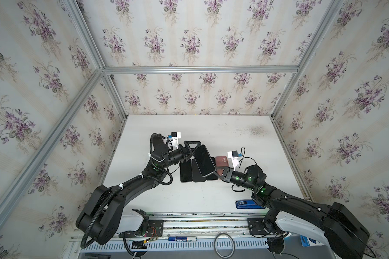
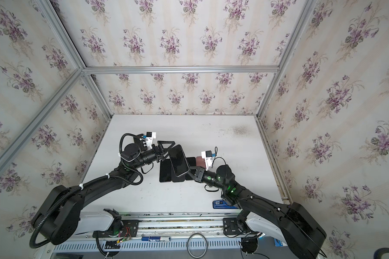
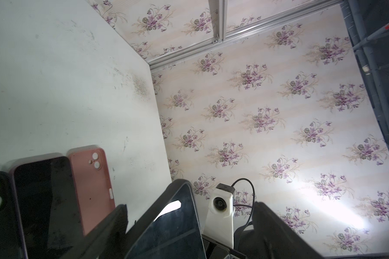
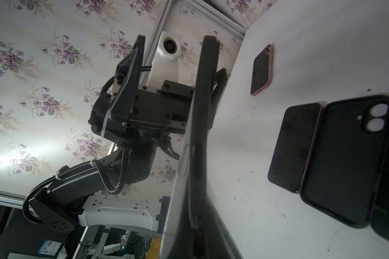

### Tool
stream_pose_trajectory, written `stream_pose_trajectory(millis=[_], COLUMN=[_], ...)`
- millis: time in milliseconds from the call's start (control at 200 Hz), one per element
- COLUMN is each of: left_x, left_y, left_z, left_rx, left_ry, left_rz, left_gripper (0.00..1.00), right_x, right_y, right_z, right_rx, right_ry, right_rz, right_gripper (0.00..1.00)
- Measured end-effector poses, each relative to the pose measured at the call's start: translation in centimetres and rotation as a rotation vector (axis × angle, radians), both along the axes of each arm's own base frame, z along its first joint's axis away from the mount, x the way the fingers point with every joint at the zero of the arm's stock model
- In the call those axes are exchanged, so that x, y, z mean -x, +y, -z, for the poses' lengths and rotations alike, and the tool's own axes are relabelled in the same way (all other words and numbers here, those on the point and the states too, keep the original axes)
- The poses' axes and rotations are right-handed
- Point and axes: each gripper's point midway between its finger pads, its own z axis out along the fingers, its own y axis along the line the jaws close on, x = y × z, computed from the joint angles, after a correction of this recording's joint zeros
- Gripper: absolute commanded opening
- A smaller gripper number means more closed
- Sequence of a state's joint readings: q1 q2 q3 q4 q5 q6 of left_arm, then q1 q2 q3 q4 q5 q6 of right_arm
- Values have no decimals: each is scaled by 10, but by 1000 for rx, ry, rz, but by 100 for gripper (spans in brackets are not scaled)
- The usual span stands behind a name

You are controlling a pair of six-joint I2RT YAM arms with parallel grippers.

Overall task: Take the phone out of the phone case
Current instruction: Remove the phone case from the phone.

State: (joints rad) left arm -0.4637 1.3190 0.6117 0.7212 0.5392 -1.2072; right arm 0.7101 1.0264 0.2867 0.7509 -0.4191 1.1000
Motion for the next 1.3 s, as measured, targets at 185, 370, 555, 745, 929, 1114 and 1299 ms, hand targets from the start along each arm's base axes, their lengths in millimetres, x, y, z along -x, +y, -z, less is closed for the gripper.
stream_pose_trajectory(millis=[185,370,555,745,929,1114,1299], left_x=[-5,0,15,46,72,101,112], left_y=[10,19,15,-9,-17,-35,-48], left_z=[3,3,-2,-34,-27,-1,27], left_rx=[-149,-274,-408,-602,-829,-1033,-1187], left_ry=[-18,-56,-134,-359,-489,-592,-640], left_rz=[-64,-91,-61,29,124,275,376], left_gripper=[97,97,99,99,99,97,90], right_x=[-4,-6,-9,-11,-12,-13,-13], right_y=[-4,-9,-10,-13,-13,-13,-13], right_z=[10,28,37,43,45,49,52], right_rx=[13,48,54,59,61,65,70], right_ry=[47,97,136,161,168,181,193], right_rz=[36,69,90,106,109,111,112], right_gripper=[0,0,0,0,0,0,0])
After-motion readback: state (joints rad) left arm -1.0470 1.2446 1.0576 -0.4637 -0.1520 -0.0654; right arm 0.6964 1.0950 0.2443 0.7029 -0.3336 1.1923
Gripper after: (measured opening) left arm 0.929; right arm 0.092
